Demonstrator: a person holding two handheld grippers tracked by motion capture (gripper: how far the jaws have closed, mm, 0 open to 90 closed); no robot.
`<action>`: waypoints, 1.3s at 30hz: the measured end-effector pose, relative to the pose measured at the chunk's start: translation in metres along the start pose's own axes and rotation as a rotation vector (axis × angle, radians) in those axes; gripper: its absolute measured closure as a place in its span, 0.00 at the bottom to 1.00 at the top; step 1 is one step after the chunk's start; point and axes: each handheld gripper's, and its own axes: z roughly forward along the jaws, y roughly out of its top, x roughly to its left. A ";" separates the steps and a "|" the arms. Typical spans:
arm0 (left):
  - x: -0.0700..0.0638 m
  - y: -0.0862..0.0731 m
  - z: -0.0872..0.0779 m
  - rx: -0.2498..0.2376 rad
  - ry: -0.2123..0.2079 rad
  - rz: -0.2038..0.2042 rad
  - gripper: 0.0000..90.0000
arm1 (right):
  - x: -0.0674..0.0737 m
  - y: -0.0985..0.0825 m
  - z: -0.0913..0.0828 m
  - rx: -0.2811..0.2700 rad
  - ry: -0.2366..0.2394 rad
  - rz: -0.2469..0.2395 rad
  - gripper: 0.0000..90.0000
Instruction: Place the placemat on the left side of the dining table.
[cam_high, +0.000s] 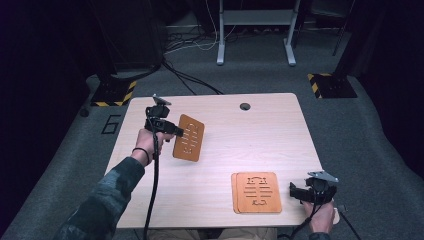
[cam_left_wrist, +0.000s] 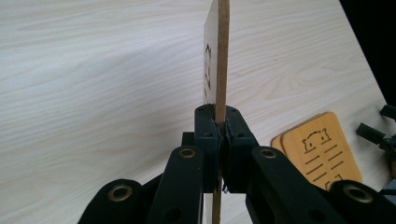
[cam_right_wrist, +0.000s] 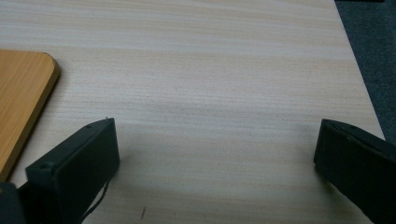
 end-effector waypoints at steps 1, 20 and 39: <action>0.002 0.000 0.000 0.002 0.005 -0.002 0.96 | 0.000 0.000 0.000 0.000 0.000 0.001 0.00; 0.043 0.006 -0.015 0.048 0.094 -0.053 0.96 | 0.000 0.000 0.000 -0.001 -0.003 0.003 0.00; 0.079 0.005 -0.012 0.105 0.160 -0.155 0.96 | 0.001 0.000 0.000 -0.002 -0.007 0.005 0.00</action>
